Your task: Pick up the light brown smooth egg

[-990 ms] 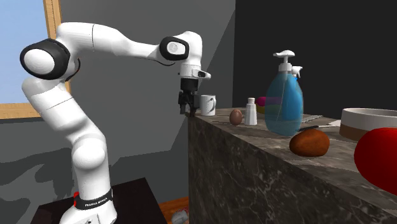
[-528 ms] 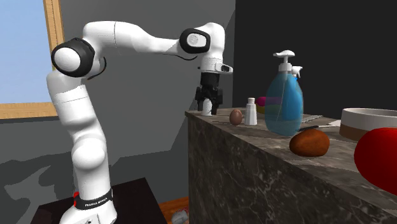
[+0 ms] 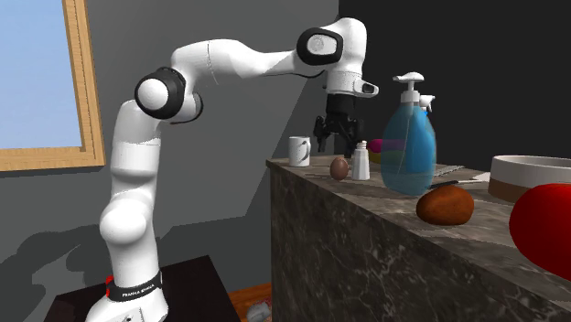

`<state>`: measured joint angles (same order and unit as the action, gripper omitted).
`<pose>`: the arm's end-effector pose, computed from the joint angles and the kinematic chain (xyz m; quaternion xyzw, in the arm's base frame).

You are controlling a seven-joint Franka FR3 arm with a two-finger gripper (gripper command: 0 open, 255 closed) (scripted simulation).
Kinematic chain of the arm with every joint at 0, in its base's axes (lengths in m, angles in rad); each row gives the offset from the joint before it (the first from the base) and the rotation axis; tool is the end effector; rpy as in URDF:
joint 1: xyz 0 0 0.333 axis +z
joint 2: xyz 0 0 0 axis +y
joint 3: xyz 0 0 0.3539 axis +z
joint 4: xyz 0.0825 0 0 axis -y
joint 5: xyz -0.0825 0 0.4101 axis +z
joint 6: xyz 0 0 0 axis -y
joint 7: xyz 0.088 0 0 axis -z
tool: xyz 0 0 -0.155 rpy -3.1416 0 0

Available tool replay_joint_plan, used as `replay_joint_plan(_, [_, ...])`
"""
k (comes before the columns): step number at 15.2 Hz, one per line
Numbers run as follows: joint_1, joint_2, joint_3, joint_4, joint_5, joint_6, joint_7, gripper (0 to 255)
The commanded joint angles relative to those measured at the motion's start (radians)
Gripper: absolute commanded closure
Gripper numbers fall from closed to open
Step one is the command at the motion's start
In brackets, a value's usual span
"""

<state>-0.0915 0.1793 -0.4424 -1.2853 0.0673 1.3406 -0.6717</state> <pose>0.5414 -0.2753 0.6363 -0.9957 -0.0757 0.0471 0.0261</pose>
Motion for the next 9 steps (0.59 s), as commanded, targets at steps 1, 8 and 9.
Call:
replay_joint_plan(1, [-0.028,0.07,-0.007,0.1,0.029,-0.038,-0.039,0])
replay_joint_plan(8, [-0.005,0.016,-0.001,-0.078,0.005,0.089,-0.027,0])
replay_joint_plan(9, [-0.005,0.016,-0.001,-0.078,0.005,0.089,-0.027,0])
